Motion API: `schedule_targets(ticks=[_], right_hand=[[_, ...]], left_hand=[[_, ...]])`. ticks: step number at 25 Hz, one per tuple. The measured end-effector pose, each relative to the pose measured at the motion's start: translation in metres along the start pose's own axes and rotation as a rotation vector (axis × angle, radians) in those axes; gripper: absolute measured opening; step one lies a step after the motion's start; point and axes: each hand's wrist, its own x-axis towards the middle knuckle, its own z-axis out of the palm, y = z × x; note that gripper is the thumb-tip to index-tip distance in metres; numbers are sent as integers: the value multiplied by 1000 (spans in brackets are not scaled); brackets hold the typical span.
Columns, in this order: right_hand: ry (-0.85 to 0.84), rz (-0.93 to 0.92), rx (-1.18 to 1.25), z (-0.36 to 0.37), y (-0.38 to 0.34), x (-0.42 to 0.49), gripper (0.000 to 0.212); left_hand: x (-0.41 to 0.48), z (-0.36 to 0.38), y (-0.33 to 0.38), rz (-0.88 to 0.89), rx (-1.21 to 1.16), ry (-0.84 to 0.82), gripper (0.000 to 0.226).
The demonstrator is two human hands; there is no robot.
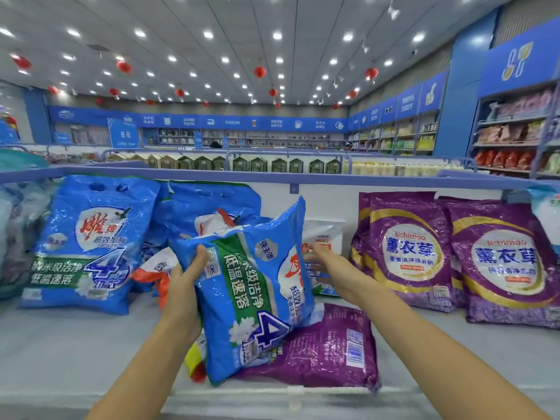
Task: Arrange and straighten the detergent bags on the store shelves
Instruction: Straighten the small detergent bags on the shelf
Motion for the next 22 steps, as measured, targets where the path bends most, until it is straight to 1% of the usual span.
schedule_targets(ticks=[1, 2, 4, 5, 6, 7, 8, 10, 11, 12, 13, 14, 15, 16, 17, 18, 19, 20, 22], right_hand=[[-16, -9, -6, 3, 1, 7, 49], [-35, -31, -14, 7, 0, 10, 44], [-39, -71, -26, 10, -6, 13, 30], [-9, -92, 8, 12, -12, 12, 23], [42, -125, 88, 12, -19, 10, 20], [119, -179, 155, 12, -31, 7, 23], [198, -256, 173, 10, -47, 2, 26], [295, -453, 78, 8, -90, -12, 27], [308, -580, 9, 10, -115, -22, 26], [311, -714, -74, 14, -138, -33, 24], [319, -842, -208, 19, -159, -40, 21], [332, -948, -378, 25, -174, -45, 16], [354, -1027, -558, 31, -184, -46, 12], [369, -1069, -704, 36, -188, -46, 11], [370, -1073, -797, 39, -189, -45, 11], [349, -1057, -833, 40, -188, -45, 12], [318, -1044, -838, 38, -186, -44, 12], [287, -1044, -822, 36, -183, -45, 12], [277, -1057, -789, 32, -178, -49, 11]], left_hand=[[-2, 0, 2, -20, -15, -10, 83], [-3, -1, 2, -36, -38, -10, 82], [-6, -1, 3, -73, -112, 2, 64], [-5, -1, 3, -89, -152, 2, 52], [-4, -2, 4, -102, -186, 3, 41], [-3, -3, 7, -104, -204, 10, 38], [0, -6, 11, -95, -209, 13, 38], [9, -24, 21, -57, -225, -56, 27], [15, -34, 27, -29, -222, -98, 40], [19, -46, 32, -6, -169, -133, 62], [22, -56, 34, 20, -78, -128, 76], [24, -65, 34, 47, 42, -112, 78], [25, -68, 34, 74, 178, -138, 74], [22, -66, 34, 84, 308, -194, 72], [20, -60, 34, 72, 398, -267, 78], [19, -52, 33, 53, 451, -351, 87], [21, -42, 30, 29, 490, -413, 93], [23, -32, 27, 10, 511, -455, 89], [24, -11, 22, -17, 511, -524, 75]])
